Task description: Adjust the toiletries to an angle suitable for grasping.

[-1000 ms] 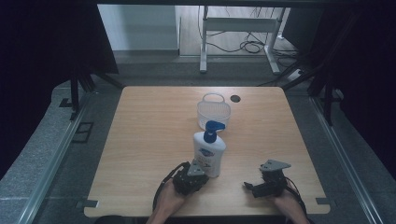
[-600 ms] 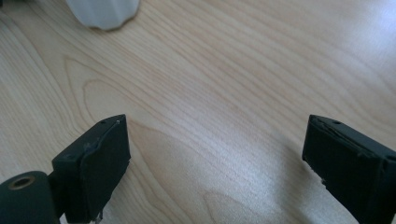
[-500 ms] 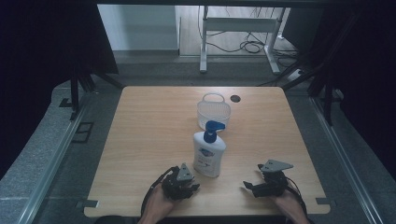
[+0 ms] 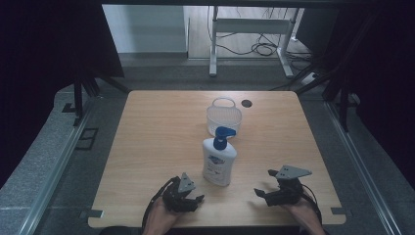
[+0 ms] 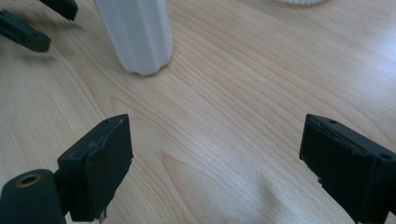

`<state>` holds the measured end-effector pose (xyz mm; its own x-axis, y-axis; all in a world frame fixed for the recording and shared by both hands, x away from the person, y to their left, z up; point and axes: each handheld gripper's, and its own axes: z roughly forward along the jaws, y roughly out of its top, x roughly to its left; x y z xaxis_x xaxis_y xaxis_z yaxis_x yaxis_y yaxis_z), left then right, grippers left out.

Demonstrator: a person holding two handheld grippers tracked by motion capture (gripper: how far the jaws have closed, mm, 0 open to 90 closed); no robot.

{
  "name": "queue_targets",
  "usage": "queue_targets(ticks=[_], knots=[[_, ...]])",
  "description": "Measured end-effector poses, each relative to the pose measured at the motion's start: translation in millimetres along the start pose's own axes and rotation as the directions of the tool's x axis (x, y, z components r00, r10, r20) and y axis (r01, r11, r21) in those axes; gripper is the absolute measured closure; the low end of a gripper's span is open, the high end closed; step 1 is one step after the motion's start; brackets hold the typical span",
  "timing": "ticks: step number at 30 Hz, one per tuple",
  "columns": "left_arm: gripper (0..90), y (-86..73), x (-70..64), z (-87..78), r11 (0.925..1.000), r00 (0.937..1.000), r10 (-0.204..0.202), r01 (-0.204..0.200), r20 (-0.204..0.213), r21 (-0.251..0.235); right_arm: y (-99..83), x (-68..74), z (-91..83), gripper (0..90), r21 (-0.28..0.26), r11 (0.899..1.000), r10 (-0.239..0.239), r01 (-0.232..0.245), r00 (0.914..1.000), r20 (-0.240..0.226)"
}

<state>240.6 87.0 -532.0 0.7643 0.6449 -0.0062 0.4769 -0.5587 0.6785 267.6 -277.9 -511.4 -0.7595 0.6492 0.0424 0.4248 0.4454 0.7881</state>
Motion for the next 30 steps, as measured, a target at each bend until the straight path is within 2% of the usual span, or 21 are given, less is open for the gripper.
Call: queue_targets(ticks=[5, 12, 19, 30], knots=[[30.1, -5.6, 0.2, -0.1, 0.9998, 0.9995, -0.018, 0.019, -0.024, 0.011, 9.4, 3.5, -2.9, 7.2, -0.021, 1.0, -0.007, 0.007, 0.9997, -0.023], [27.5, -8.1, 2.1, 0.9, 0.9993, 0.9992, -0.038, 0.038, -0.013, -0.001, 19.7, 7.2, -2.9, 4.0, -0.03, 1.0, -0.001, 0.0, 0.9988, -0.048], [17.8, -10.9, 3.3, 4.2, 0.999, 0.9993, -0.037, 0.037, -0.005, -0.025, 35.3, 12.6, -0.9, 1.1, -0.031, 0.999, -0.008, 0.006, 0.9978, -0.066], [14.5, -9.7, 3.2, 5.7, 0.9993, 0.9995, -0.031, 0.031, -0.001, -0.019, 62.0, 19.9, 5.5, 1.8, -0.053, 0.998, -0.022, 0.016, 0.9934, -0.112]])
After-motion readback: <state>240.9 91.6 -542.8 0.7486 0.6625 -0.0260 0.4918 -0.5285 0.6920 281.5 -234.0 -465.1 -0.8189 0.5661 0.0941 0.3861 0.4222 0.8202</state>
